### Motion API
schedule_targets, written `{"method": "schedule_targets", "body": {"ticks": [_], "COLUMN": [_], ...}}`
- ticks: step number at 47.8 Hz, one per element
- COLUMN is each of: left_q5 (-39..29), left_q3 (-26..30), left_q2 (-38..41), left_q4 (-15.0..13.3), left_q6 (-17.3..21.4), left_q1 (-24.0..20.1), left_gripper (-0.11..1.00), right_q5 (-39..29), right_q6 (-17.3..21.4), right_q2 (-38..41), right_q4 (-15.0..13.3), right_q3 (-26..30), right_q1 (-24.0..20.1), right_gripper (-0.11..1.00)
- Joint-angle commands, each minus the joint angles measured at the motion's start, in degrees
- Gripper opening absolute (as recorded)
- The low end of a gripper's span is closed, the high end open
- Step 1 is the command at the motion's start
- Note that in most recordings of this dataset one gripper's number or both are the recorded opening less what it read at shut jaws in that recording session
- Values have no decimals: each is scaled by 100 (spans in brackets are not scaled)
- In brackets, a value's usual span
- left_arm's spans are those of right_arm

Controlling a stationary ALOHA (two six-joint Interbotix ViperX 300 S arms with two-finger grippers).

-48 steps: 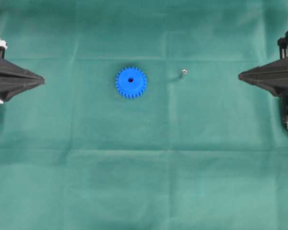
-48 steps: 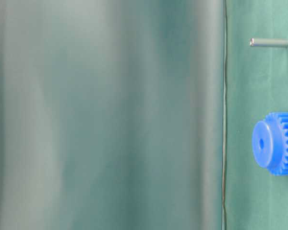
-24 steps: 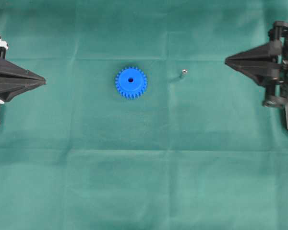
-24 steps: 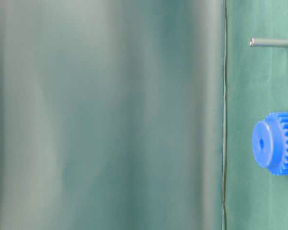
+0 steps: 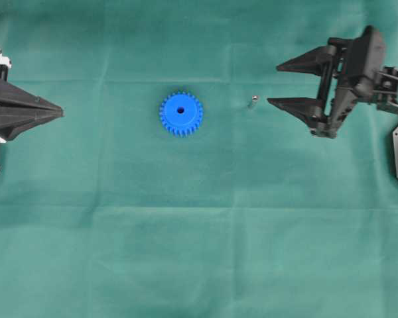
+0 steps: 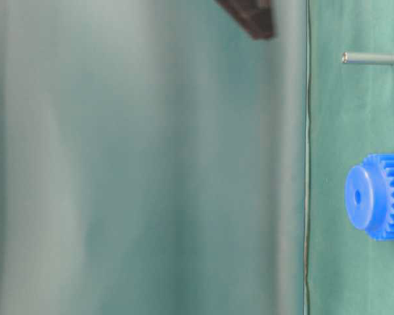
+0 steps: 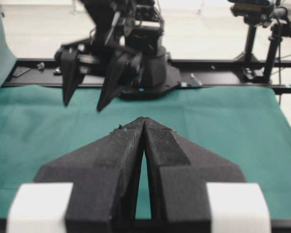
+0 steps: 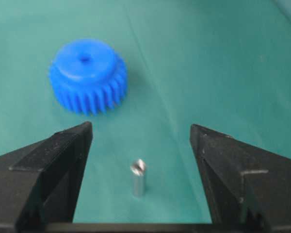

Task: Insert the shaft placed at a random location into the center hole of the medium gear at another random location.
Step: 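Move the right gripper left over the silver shaft, fingers open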

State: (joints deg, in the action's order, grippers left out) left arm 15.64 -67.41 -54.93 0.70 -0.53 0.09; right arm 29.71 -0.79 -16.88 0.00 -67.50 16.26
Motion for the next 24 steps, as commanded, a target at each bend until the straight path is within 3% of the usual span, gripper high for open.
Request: {"method": "schedule_targets", "body": {"ticks": [1,24], "left_q5": [18,-79], "left_q3": [97,79], "left_q2": [44,44], "left_q4": [9,18], "left_q6": [-9,-9], "left_q1": [0,0], "left_gripper": [0,0], "right_q5": [325,1169], "right_q6": [-35,9], "right_q2": [299,1626], "right_q4": [44,132], "right_q3": [62,211], "right_q1": [53,53], "right_gripper": [83,82]}}
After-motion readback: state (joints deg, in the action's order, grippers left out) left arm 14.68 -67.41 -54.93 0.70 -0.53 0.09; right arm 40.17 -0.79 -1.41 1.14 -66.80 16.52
